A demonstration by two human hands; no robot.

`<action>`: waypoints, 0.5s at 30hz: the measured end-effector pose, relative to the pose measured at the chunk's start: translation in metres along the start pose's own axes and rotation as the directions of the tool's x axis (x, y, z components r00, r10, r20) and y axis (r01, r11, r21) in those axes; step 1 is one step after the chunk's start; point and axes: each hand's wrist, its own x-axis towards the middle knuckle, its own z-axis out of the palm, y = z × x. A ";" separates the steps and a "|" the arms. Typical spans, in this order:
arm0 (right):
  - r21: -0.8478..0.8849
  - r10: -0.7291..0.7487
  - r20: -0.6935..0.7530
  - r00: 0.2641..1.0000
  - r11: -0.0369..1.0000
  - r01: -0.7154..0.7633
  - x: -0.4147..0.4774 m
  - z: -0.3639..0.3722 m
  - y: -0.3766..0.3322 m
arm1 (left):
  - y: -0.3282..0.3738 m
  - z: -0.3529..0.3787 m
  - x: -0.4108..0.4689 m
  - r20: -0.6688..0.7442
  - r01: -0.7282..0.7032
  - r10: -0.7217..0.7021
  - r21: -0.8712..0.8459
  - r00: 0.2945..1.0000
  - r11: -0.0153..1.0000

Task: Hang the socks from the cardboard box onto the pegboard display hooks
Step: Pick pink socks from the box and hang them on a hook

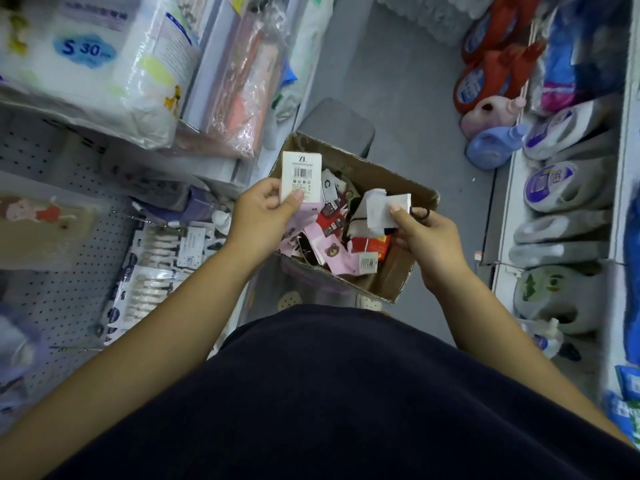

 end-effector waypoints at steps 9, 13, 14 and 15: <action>-0.103 -0.171 0.360 0.917 0.970 0.222 -0.009 -0.043 -0.053 | 0.015 0.053 -0.047 -0.225 -0.073 0.034 -0.169 0.974 0.983; -0.084 -0.161 0.566 0.808 0.964 0.251 -0.014 -0.057 -0.082 | 0.020 0.081 -0.078 -0.249 -0.112 0.058 -0.207 0.967 0.972; -0.076 -0.155 0.603 0.783 0.966 0.249 -0.014 -0.057 -0.087 | 0.021 0.086 -0.087 -0.252 -0.114 0.054 -0.231 0.966 0.966; -0.075 -0.143 0.637 0.758 0.966 0.246 -0.014 -0.057 -0.091 | 0.021 0.089 -0.097 -0.266 -0.118 0.047 -0.258 0.963 0.959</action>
